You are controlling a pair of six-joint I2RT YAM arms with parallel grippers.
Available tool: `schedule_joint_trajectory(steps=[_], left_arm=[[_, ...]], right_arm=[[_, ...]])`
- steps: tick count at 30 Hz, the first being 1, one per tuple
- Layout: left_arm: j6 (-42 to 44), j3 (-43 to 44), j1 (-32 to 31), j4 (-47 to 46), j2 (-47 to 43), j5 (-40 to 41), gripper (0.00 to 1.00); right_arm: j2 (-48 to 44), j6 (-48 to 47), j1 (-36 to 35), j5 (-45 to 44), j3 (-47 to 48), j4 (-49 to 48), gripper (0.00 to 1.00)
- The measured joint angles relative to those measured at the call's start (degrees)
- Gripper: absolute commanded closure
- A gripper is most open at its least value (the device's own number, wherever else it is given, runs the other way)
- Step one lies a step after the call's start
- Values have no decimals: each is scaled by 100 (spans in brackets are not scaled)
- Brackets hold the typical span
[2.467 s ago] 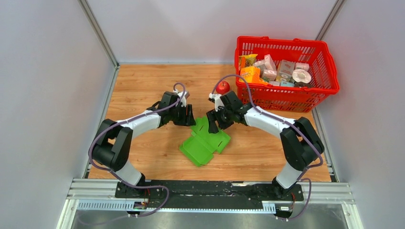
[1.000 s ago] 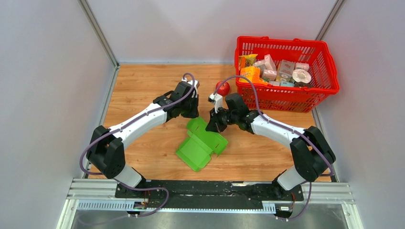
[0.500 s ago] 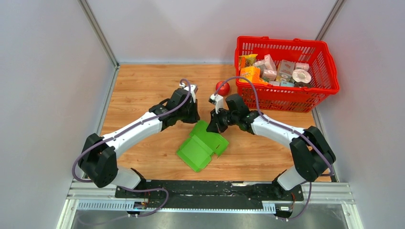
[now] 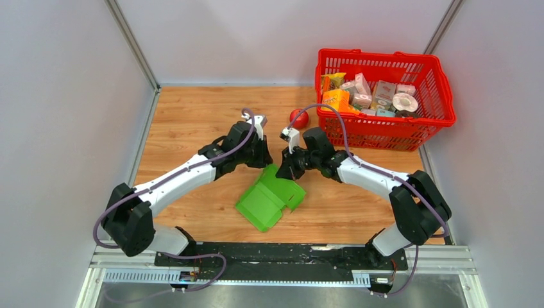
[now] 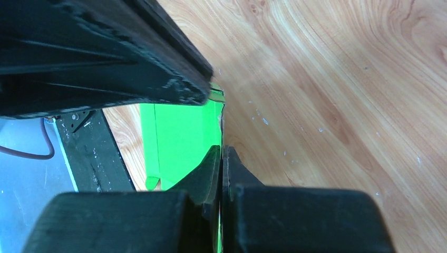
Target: Fold the paper box
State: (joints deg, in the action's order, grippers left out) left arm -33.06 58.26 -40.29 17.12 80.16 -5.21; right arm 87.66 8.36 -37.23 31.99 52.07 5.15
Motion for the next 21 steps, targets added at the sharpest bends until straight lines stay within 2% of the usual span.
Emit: schedule_joint_trajectory(steps=[2, 5, 7, 12, 21], left_arm=[[101, -4, -15, 133, -166, 127, 64], [341, -4, -22, 387, -546, 282, 52], [538, -7, -17, 492, -782, 321, 48], [988, -243, 20, 544, -1237, 286, 51], [1224, -573, 297, 925, -1239, 264, 66]], right_arm=[[0, 2, -11, 4, 0, -39, 100], [0, 4, -11, 4, 0, -87, 100], [0, 13, -9, 15, 0, -122, 100], [-9, 26, -11, 155, -2, -160, 100], [-203, 46, -9, 507, -70, -380, 100]])
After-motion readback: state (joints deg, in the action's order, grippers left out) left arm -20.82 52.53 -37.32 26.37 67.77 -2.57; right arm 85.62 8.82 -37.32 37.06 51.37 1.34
